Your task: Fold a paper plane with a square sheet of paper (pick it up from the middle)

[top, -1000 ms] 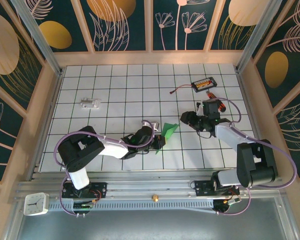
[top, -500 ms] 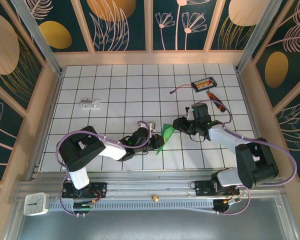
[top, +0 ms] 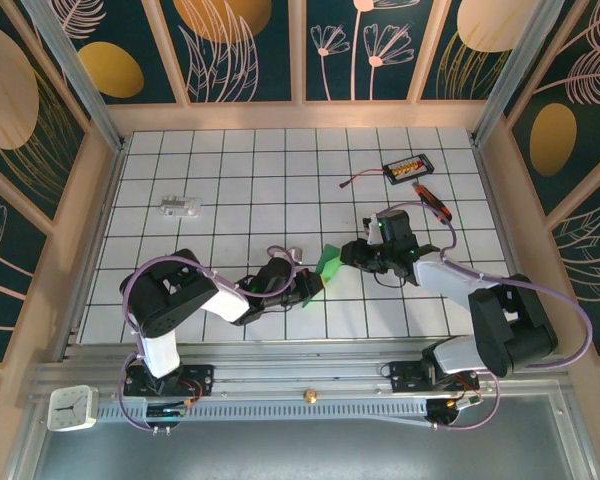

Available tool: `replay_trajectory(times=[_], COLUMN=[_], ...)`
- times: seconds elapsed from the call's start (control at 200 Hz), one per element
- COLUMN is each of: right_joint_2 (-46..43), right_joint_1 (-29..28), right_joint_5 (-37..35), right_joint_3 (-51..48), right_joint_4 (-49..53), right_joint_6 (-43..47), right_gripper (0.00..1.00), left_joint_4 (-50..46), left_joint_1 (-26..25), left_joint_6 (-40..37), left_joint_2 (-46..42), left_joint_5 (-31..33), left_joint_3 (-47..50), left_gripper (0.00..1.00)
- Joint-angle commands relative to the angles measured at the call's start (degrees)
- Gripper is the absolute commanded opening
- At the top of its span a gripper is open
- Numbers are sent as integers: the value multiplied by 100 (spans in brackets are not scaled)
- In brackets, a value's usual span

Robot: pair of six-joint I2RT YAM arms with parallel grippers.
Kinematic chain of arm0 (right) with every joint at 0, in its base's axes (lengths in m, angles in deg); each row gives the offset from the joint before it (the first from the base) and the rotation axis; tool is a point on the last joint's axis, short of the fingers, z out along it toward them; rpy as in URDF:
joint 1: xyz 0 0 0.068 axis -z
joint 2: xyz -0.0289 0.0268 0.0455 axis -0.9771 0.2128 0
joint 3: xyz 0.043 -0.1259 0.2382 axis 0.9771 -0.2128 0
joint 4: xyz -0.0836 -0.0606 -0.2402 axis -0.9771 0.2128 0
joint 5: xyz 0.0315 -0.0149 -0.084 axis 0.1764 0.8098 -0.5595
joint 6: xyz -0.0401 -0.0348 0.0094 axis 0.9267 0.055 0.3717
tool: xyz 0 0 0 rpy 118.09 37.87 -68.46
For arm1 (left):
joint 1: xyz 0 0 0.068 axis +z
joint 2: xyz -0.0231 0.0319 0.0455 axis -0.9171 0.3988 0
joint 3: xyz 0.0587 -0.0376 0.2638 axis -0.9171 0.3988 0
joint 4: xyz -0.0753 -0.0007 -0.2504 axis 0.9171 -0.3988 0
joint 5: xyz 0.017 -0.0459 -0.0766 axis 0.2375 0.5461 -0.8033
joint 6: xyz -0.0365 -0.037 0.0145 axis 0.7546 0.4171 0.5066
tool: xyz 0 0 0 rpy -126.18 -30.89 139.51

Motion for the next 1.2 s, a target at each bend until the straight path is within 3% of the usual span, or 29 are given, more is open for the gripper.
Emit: replay_trajectory(times=[0.0,0.185,0.295,0.395,0.575,1.031,1.196], right_joint_2=[95,-151,-258,-173,54,670,904], right_joint_1=[-51,7,8,16,5,-11,-12], right_joint_5=[88,-255,-597,-632,-293,184,332], right_joint_3=[-1,226,291,407,530,719,709], right_joint_4=[-55,435,669,722,521,51,-25], right_joint_6=[145,383,315,-109,-1217,-2399,-2580], right_gripper=[28,31,42,51,56,59,55], left_joint_4=[194,-386,-744,-1078,-1750,-2451,-2627], left_joint_1=[46,46,28,-8,-123,-456,-533], left_joint_6=[129,-157,-556,-951,-1681,-2531,-2725], left_joint_2=[33,-172,-262,-293,-435,-410,-328], left_joint_5=[-132,-10,207,324,852,1569,1761], left_joint_3=[-10,-224,-341,-476,-672,-1076,-1218], left_gripper=[0,0,0,0,0,0,0])
